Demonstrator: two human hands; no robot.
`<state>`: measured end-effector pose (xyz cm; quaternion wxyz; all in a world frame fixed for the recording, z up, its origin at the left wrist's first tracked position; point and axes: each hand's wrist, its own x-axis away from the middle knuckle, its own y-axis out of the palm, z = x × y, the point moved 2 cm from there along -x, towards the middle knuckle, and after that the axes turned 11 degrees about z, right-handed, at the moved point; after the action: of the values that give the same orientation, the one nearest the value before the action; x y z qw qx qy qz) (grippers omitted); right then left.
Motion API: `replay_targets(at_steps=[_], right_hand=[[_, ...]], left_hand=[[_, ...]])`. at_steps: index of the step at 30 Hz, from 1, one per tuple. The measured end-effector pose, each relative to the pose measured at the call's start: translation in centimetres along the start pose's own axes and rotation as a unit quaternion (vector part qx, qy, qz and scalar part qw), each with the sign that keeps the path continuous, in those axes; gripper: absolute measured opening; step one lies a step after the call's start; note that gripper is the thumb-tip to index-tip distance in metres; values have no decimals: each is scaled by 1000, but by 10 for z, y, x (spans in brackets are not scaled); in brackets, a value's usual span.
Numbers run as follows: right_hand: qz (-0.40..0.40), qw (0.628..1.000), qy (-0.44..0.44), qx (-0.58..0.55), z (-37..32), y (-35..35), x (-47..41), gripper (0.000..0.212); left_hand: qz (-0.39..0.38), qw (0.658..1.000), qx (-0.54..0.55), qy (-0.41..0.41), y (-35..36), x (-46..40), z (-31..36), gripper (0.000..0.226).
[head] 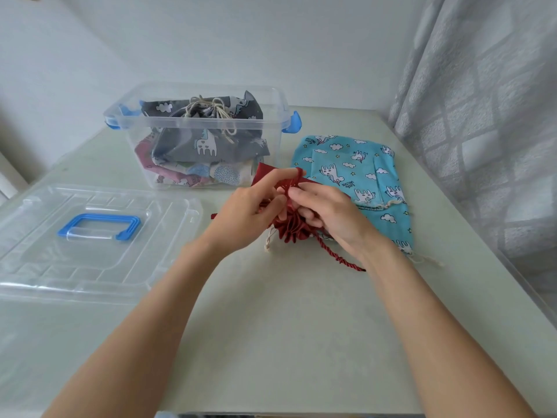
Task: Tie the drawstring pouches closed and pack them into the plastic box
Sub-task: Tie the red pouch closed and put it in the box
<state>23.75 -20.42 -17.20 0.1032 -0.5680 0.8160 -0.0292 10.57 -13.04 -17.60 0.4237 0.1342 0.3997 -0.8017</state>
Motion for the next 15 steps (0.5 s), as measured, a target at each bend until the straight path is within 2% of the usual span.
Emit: replay_targets(at_steps=[3, 6, 8, 11, 15], right_hand=[[46, 998, -28, 43, 1, 0, 1, 25], [84, 991, -44, 94, 6, -1, -3, 32], [91, 991, -38, 93, 8, -2, -4, 34], [86, 992, -41, 77, 7, -1, -4, 39], [64, 994, -38, 74, 7, 1, -3, 36]], left_hand=[[-16, 997, -66, 21, 0, 1, 2, 38], [5, 993, -111, 36, -3, 1, 5, 30], [60, 994, -94, 16, -7, 0, 5, 19], [131, 989, -46, -53, -11, -2, 5, 15], [122, 988, 12, -89, -10, -3, 4, 11]])
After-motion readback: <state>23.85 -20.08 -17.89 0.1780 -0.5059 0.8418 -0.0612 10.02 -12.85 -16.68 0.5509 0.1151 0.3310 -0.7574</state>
